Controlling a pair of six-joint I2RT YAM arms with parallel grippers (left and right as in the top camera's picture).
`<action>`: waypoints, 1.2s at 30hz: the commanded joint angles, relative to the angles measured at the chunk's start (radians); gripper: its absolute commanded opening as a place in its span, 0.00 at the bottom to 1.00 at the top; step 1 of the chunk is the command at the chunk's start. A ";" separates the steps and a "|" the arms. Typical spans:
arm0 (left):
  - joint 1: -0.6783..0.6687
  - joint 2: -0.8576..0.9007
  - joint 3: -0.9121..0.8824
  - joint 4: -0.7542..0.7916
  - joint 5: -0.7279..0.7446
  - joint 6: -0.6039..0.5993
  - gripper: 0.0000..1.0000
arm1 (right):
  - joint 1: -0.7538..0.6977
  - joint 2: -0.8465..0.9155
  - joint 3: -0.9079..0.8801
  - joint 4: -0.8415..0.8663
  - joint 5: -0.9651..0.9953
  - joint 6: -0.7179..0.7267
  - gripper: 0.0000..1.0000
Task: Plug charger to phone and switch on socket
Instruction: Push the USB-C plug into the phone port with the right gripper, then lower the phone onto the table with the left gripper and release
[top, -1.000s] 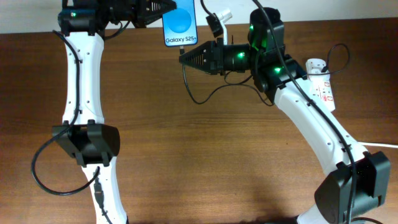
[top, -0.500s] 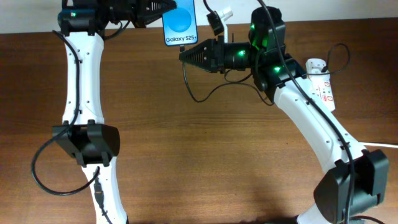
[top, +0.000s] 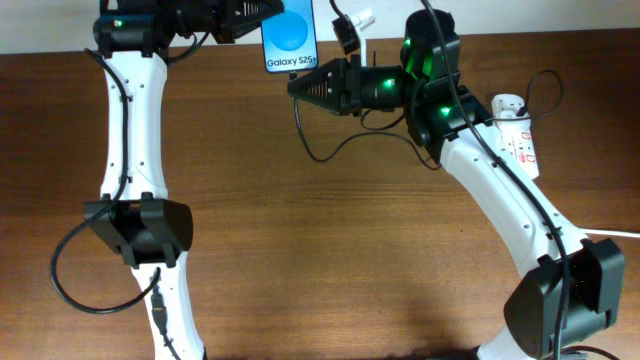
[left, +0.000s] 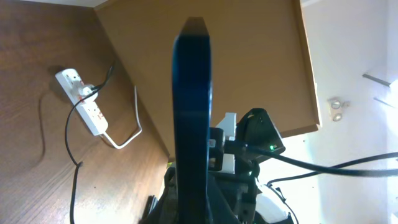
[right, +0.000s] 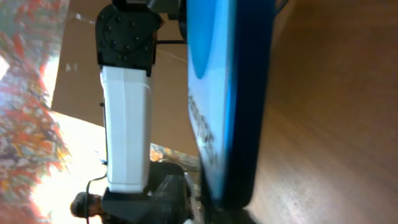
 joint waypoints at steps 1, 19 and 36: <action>0.000 -0.032 0.019 0.003 0.038 0.016 0.00 | -0.018 -0.004 0.011 0.003 0.009 -0.021 0.55; -0.106 0.032 0.016 -0.542 -0.786 0.453 0.00 | -0.105 -0.055 0.142 -1.016 0.578 -0.492 0.98; -0.137 0.092 0.017 -0.917 -0.792 0.542 0.00 | -0.188 0.224 0.154 -1.141 0.879 -0.596 0.64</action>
